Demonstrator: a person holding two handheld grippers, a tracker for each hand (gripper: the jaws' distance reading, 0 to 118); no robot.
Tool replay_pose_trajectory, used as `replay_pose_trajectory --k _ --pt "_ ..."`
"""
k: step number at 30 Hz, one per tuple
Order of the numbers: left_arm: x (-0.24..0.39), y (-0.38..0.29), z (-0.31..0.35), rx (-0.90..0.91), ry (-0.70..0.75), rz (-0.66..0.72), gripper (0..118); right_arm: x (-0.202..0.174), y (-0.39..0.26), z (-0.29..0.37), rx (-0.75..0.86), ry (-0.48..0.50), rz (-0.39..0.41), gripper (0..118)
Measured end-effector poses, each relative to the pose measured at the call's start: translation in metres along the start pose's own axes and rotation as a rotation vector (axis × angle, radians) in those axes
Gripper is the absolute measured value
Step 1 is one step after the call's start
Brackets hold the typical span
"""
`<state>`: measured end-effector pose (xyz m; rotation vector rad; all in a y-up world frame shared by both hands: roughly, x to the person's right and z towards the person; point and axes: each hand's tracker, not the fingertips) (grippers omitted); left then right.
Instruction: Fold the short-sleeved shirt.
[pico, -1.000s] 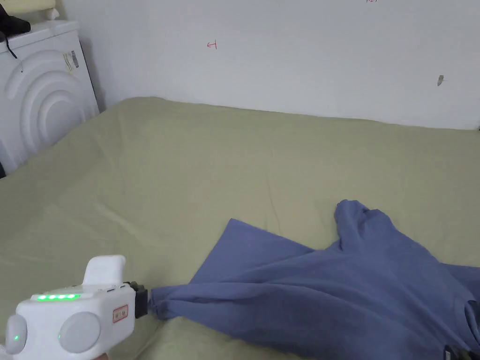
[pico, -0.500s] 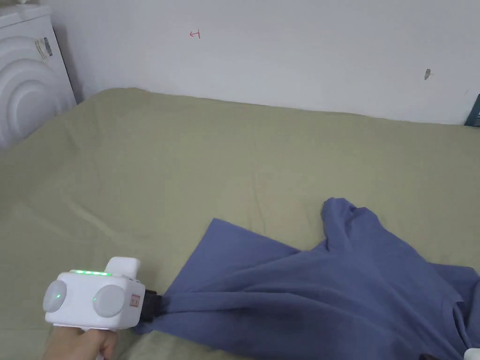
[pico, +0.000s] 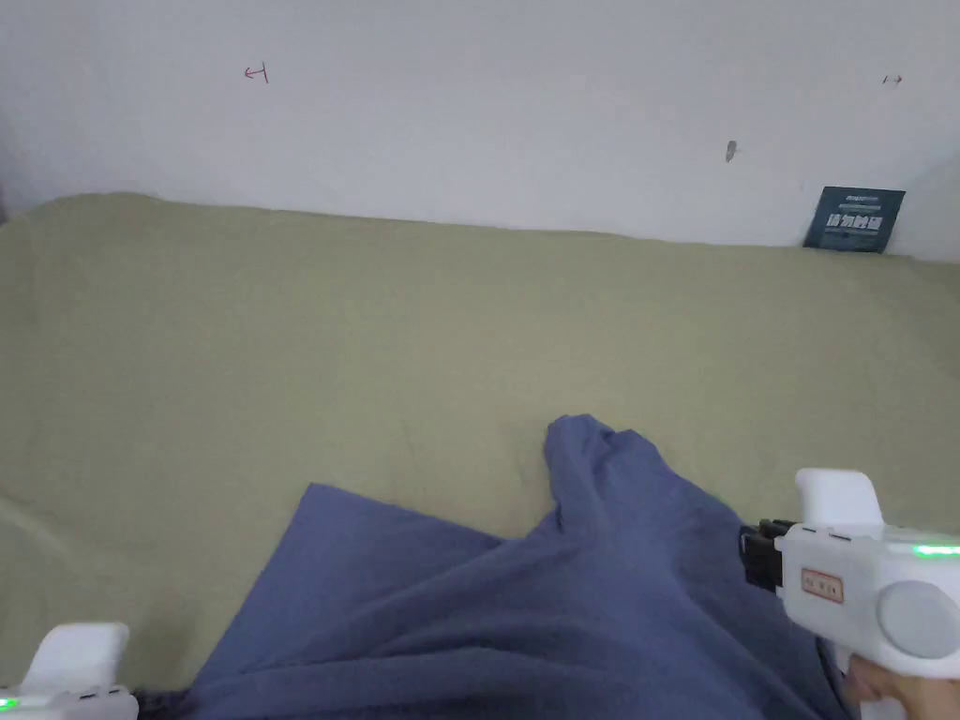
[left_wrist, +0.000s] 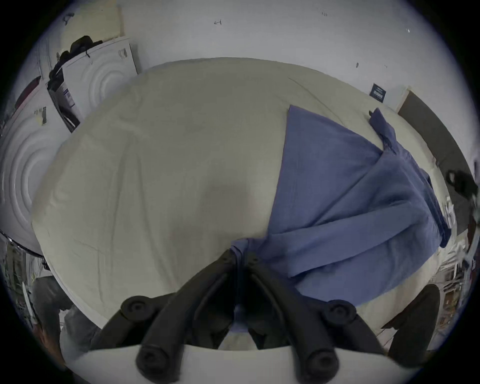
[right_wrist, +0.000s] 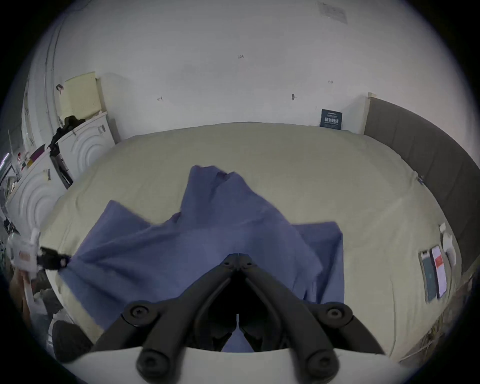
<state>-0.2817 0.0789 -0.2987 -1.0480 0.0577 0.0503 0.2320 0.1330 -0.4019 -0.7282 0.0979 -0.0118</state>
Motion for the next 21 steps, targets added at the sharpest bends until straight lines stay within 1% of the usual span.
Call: replay_pose_trajectory --k 4,5,6,8,9,10,11,12,13,14,15,16,17,18,19,20,21 --pt "-0.005 0.001 -0.004 0.0 -0.014 0.036 4 0.013 0.029 -0.06 -0.078 -0.038 0.074 0" --pt "-0.005 0.002 -0.004 -0.001 -0.016 0.037 4 0.018 0.034 -0.077 -0.114 -0.03 0.092 4" --pt "-0.005 0.004 -0.004 -0.002 -0.017 0.035 4 0.023 0.036 -0.093 -0.155 -0.039 0.086 25" --pt "-0.007 0.004 -0.005 -0.004 -0.021 0.036 4 0.028 0.037 -0.108 -0.138 -0.083 0.086 118" --pt "-0.008 0.006 -0.005 -0.005 -0.024 0.032 4 0.033 0.039 -0.114 -0.138 -0.073 0.086 112" --pt "-0.009 0.007 -0.005 -0.007 -0.026 0.031 4 0.036 0.04 -0.122 -0.165 -0.055 0.077 104" --pt "-0.01 0.007 -0.006 -0.009 -0.029 0.036 4 0.04 0.04 -0.134 -0.243 -0.025 0.067 102" --pt "-0.011 0.007 -0.007 -0.012 -0.033 0.036 4 0.043 0.035 -0.143 -0.322 -0.005 0.095 104" --pt "-0.012 0.008 -0.007 -0.014 -0.035 0.037 4 0.046 0.034 -0.151 -0.286 -0.012 0.131 105" --pt "-0.013 0.009 -0.007 -0.016 -0.039 0.039 4 0.047 0.03 -0.159 -0.269 -0.067 0.151 102" --pt "-0.014 0.008 -0.009 -0.016 -0.04 0.04 4 0.048 0.024 -0.166 -0.281 -0.11 0.195 92" --pt "-0.014 0.008 -0.009 -0.018 -0.042 0.039 4 0.03 0.027 -0.15 -0.275 -0.095 0.193 74" --pt "-0.014 0.009 -0.01 -0.019 -0.042 0.043 4 0.027 0.03 -0.143 -0.265 -0.079 0.168 42" --pt "-0.014 0.009 -0.01 -0.02 -0.041 0.042 4 0.027 0.032 -0.139 -0.271 -0.065 0.134 42" --pt "-0.013 0.008 -0.011 -0.02 -0.039 0.039 4 0.028 0.035 -0.134 -0.279 -0.022 0.098 29" --pt "-0.013 0.007 -0.012 -0.019 -0.038 0.04 4 0.04 0.035 -0.143 -0.272 0.004 0.039 3" --pt "-0.014 0.007 -0.014 -0.02 -0.037 0.046 4 0.038 0.037 -0.136 -0.25 0.003 0.036 2"
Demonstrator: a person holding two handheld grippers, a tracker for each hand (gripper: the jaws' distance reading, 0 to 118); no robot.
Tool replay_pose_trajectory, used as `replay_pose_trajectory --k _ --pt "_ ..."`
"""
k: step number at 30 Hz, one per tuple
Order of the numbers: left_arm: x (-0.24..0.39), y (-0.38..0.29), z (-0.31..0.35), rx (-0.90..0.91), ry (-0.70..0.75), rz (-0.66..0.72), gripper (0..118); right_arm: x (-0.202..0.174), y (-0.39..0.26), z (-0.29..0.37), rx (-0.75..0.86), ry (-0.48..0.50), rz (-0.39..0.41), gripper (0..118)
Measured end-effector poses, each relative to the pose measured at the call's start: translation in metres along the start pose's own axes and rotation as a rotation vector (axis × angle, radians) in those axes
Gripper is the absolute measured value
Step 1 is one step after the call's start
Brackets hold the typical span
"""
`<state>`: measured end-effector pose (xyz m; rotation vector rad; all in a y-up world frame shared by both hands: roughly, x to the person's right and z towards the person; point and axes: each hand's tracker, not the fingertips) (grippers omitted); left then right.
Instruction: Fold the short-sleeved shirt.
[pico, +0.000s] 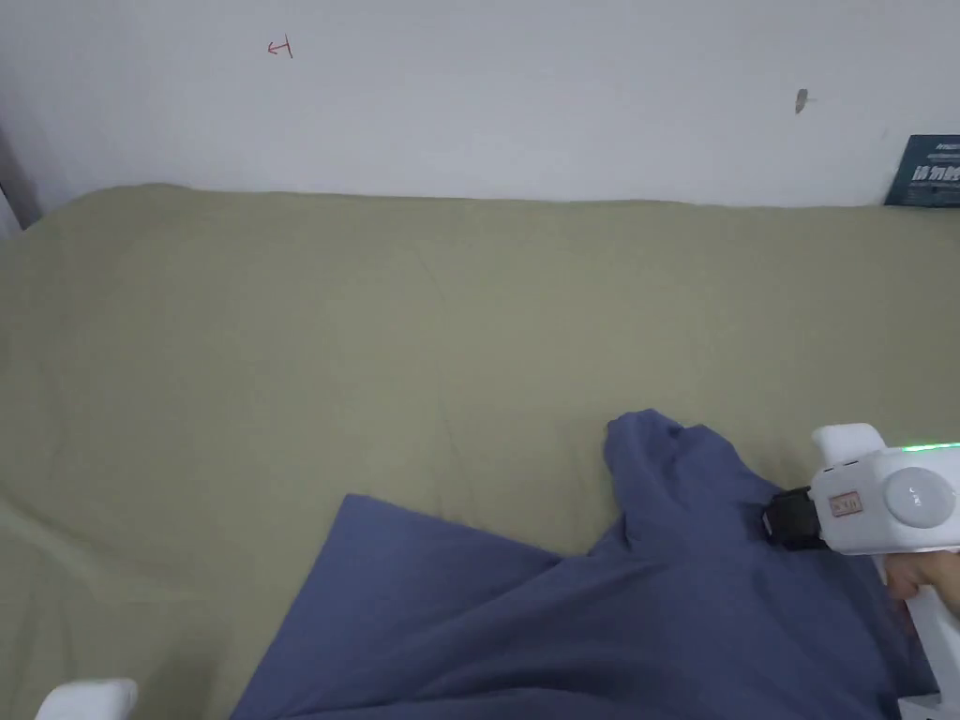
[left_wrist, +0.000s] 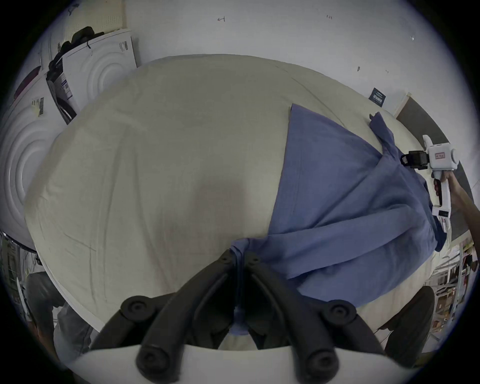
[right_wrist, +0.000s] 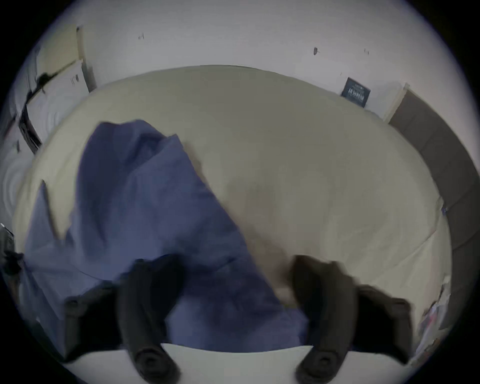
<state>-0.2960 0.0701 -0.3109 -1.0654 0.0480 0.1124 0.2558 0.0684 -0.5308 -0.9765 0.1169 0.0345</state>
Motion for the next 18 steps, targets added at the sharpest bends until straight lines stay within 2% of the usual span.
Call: replay_pose_trajectory --k 2,6,7,9,11,15,18 --pt "-0.001 0.0 0.0 0.0 -0.003 0.008 4 -0.013 -0.002 0.019 0.074 -0.024 0.043 2" --pt "-0.002 0.003 0.009 -0.001 -0.006 0.005 4 -0.037 -0.008 0.089 0.151 -0.049 0.061 2" --pt "0.001 0.004 0.016 0.004 0.001 0.009 4 -0.022 -0.006 0.092 0.136 0.0 0.023 2" --pt "0.006 0.01 0.039 0.08 0.02 -0.03 4 -0.009 -0.001 0.125 0.18 0.007 0.038 2" --pt "0.011 0.017 0.065 0.119 0.011 -0.026 4 -0.014 -0.007 0.168 0.256 -0.035 0.067 2" --pt "0.027 0.042 0.122 0.234 0.002 -0.062 4 -0.003 -0.011 0.237 0.352 -0.038 0.053 2" --pt "0.043 0.066 0.16 0.312 0.017 -0.105 4 0.009 -0.015 0.287 0.441 -0.075 0.038 2"
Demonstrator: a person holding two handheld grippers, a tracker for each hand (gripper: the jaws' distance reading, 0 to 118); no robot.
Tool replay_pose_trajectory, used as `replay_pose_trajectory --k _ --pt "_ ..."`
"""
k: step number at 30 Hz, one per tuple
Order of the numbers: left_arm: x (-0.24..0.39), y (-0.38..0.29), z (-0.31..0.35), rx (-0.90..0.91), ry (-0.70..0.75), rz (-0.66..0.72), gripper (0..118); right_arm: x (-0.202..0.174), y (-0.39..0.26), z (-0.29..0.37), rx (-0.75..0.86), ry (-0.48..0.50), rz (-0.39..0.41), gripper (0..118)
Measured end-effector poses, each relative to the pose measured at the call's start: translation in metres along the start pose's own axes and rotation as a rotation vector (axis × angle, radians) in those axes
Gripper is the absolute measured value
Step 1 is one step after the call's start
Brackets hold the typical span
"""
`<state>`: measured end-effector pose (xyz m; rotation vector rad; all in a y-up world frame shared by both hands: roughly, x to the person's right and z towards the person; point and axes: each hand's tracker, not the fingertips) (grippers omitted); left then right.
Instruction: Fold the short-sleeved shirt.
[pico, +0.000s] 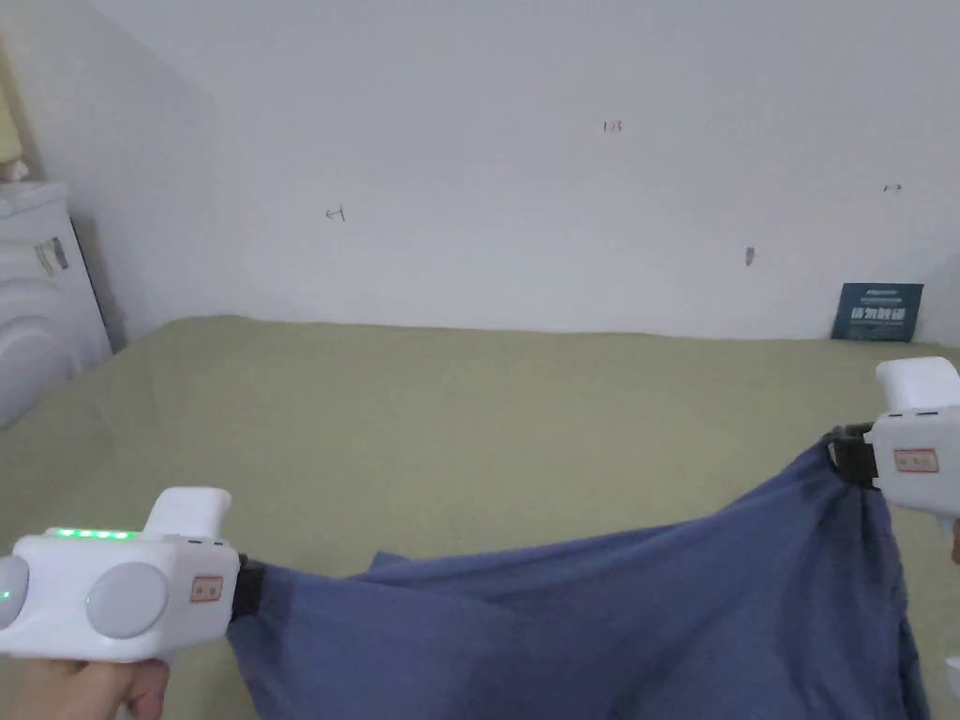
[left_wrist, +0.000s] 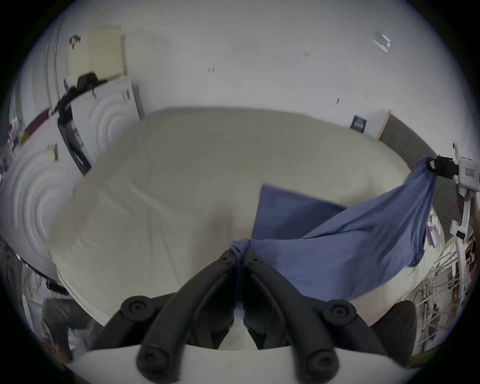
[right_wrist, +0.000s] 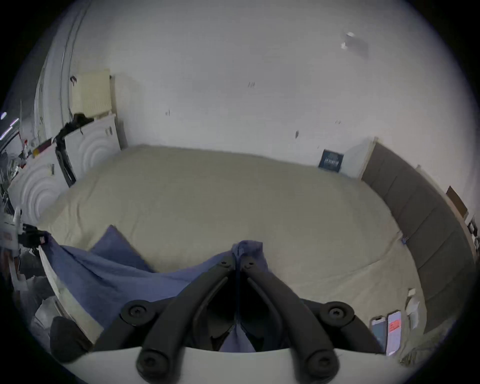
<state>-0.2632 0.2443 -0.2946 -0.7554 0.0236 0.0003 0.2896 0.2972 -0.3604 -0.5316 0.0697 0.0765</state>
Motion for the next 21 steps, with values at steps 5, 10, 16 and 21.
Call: replay_pose_trajectory --k 5,10,16,21 --pt "0.02 0.062 0.039 0.126 0.024 -0.022 4 0.019 0.032 0.059 0.123 -0.077 -0.021 2" --pt "0.035 0.122 0.064 0.21 0.044 -0.017 4 0.033 0.069 0.089 0.19 -0.139 -0.033 2" --pt "0.049 0.184 0.069 0.256 0.102 -0.036 4 0.04 0.114 0.102 0.249 -0.191 -0.05 2" --pt "0.059 0.226 0.065 0.29 0.158 -0.041 4 0.04 0.154 0.091 0.27 -0.223 -0.026 2"
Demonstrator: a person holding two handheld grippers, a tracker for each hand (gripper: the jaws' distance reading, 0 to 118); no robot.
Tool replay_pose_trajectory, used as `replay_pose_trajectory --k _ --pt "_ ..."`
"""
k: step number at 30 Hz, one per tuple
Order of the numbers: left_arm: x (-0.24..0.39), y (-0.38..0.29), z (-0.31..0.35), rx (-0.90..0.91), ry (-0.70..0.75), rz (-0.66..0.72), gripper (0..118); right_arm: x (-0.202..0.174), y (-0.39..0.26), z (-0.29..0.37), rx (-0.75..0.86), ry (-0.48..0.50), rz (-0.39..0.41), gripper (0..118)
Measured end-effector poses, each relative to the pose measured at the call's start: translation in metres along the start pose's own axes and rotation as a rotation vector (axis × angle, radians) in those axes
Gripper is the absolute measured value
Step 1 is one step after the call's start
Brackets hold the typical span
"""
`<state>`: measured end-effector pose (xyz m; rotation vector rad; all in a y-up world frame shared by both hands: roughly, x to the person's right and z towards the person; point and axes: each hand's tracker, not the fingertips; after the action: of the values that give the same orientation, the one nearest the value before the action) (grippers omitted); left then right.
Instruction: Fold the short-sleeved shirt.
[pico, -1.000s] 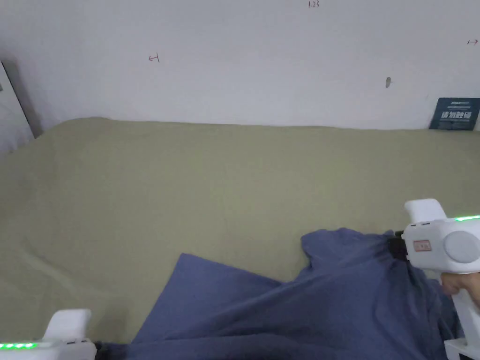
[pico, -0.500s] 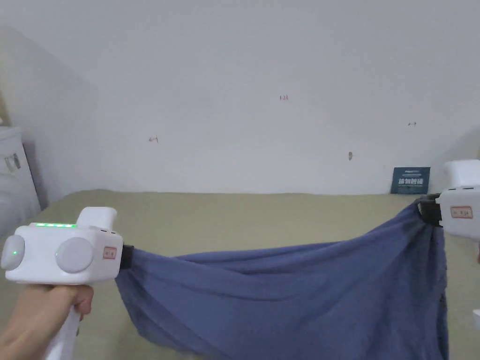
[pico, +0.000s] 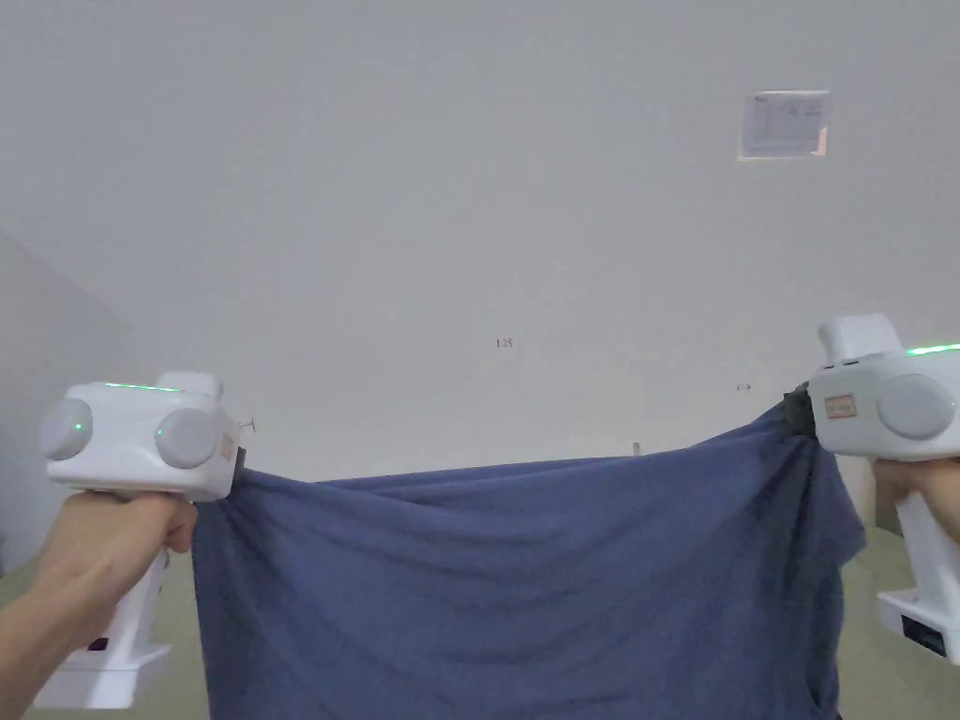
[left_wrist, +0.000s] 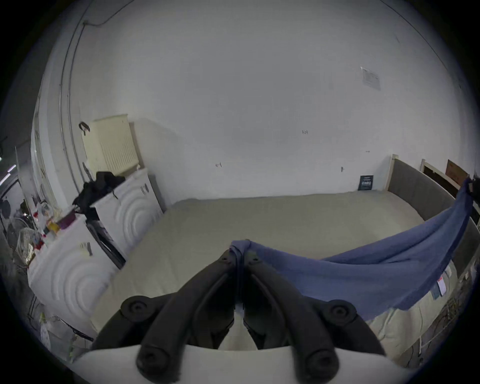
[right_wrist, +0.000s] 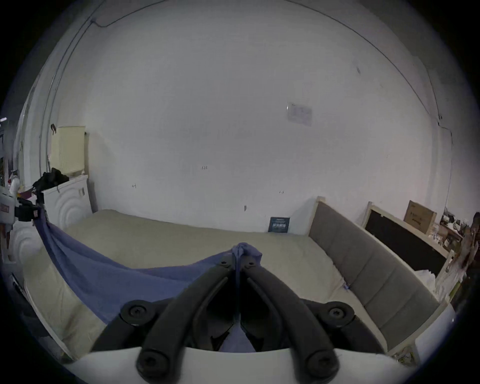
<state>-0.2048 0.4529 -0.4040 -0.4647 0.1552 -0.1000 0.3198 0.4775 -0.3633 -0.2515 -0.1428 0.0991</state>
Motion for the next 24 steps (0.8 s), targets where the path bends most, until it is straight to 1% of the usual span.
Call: replay_pose_trajectory --k 4,7,11,13,16,21,24 --pt "0.005 0.025 -0.014 0.011 0.01 0.051 4 -0.004 0.026 -0.027 0.012 -0.012 -0.014 2" --pt "0.012 0.044 -0.028 0.027 0.04 0.028 4 -0.005 0.046 -0.053 0.02 -0.025 -0.021 2" --pt "0.014 0.077 -0.049 0.035 0.052 0.044 4 -0.008 0.073 -0.09 0.024 -0.025 -0.032 2" --pt "0.015 0.09 -0.06 0.043 0.058 0.058 4 -0.009 0.086 -0.109 0.029 -0.023 -0.009 2" --pt "0.021 0.106 -0.078 0.054 0.076 0.033 4 -0.012 0.103 -0.133 0.044 -0.029 0.015 2" --pt "0.028 0.127 -0.114 0.073 0.101 0.04 4 -0.018 0.13 -0.16 0.07 -0.041 -0.004 2" --pt "0.032 0.136 -0.14 0.085 0.117 0.032 4 -0.026 0.137 -0.176 0.084 -0.044 0.024 2"
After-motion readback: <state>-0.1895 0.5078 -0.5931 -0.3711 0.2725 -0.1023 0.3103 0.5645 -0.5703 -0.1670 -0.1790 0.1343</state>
